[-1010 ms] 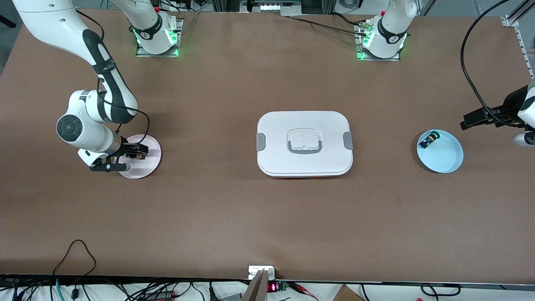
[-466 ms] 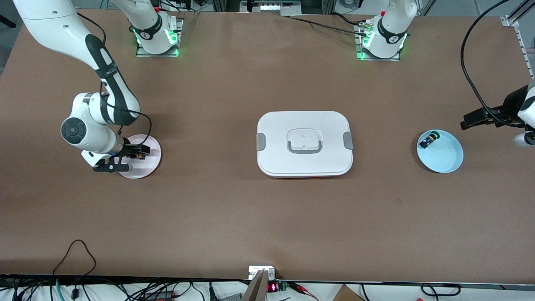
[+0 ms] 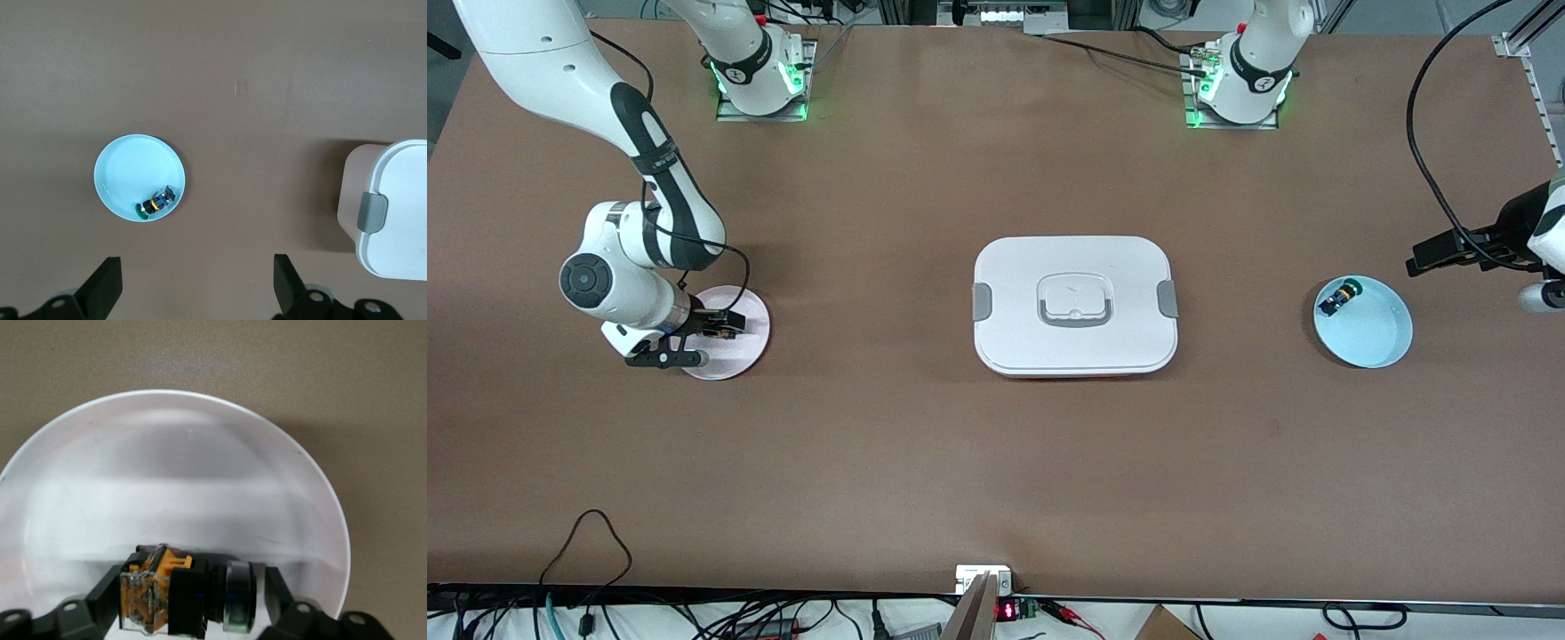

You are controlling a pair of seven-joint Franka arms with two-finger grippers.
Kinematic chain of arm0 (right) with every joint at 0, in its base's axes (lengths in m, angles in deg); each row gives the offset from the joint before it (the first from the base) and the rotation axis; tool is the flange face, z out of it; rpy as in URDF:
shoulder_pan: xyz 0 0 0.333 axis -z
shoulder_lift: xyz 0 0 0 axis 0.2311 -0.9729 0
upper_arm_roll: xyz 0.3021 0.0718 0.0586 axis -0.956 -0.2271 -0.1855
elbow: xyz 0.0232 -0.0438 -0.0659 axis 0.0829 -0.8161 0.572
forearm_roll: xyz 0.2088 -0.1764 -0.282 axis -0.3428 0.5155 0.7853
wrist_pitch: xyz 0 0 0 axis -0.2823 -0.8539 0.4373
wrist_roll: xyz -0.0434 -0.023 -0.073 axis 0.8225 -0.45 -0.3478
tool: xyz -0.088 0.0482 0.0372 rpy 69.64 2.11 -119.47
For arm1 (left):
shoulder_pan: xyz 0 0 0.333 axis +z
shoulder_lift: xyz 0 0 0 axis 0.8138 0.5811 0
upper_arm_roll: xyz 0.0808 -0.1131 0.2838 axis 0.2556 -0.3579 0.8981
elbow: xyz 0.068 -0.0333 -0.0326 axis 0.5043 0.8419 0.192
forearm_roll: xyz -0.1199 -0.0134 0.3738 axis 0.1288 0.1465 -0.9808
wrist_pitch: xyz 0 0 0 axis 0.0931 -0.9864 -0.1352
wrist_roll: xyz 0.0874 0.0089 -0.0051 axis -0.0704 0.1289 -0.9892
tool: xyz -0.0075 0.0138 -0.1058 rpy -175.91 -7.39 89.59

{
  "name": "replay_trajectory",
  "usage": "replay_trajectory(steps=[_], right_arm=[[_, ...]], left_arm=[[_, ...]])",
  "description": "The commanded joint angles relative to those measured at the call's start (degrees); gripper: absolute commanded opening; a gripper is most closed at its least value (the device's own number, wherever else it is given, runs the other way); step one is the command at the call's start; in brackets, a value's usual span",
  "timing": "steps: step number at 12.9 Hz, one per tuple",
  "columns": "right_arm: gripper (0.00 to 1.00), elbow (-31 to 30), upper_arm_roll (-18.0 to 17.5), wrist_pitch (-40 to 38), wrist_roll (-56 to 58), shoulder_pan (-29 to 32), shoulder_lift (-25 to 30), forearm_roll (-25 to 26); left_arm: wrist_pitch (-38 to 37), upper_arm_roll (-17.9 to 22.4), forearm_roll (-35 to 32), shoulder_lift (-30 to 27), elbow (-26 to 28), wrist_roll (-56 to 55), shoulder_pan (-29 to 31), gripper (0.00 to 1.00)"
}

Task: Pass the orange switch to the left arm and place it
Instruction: 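Lower the right gripper and close it on the orange switch, then lift the switch with the right gripper while the left gripper approaches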

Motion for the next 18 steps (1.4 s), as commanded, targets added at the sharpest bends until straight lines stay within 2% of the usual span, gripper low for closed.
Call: replay_trajectory(steps=[1,2,4,8,11,14,18], right_arm=[[0.49,-0.3,-0.3,0.2,0.8,0.0,0.7,0.7],[0.37,-0.2,-0.4,-0.5,2.8,-0.1,1.3,0.7],[0.26,0.1,-0.4,-2.3,8.4,0.1,2.2,0.4],[0.24,4.5,-0.9,-10.4,9.0,0.0,4.9,-0.3],[0.22,10.7,-1.0,-19.4,9.0,-1.2,7.1,-0.6],[0.21,18.1,-1.0,-28.6,9.0,-2.1,8.8,-3.9],[0.21,22.6,-1.4,-32.9,10.2,-4.9,12.7,-4.1]], left_arm=[[0.0,0.0,-0.4,0.1,-0.5,0.0,0.0,1.0],[0.0,0.0,-0.4,0.1,-0.5,0.0,0.0,1.0],[0.0,0.0,-0.4,0.1,-0.5,0.0,0.0,1.0],[-0.1,0.0,-0.4,0.1,-0.5,0.0,0.0,1.0],[-0.1,0.0,-0.3,0.1,-0.5,0.0,0.0,1.0],[-0.2,0.1,1.5,0.1,-0.5,0.0,0.3,1.0],[-0.2,0.1,1.5,0.1,-0.4,-0.1,0.4,1.0]])
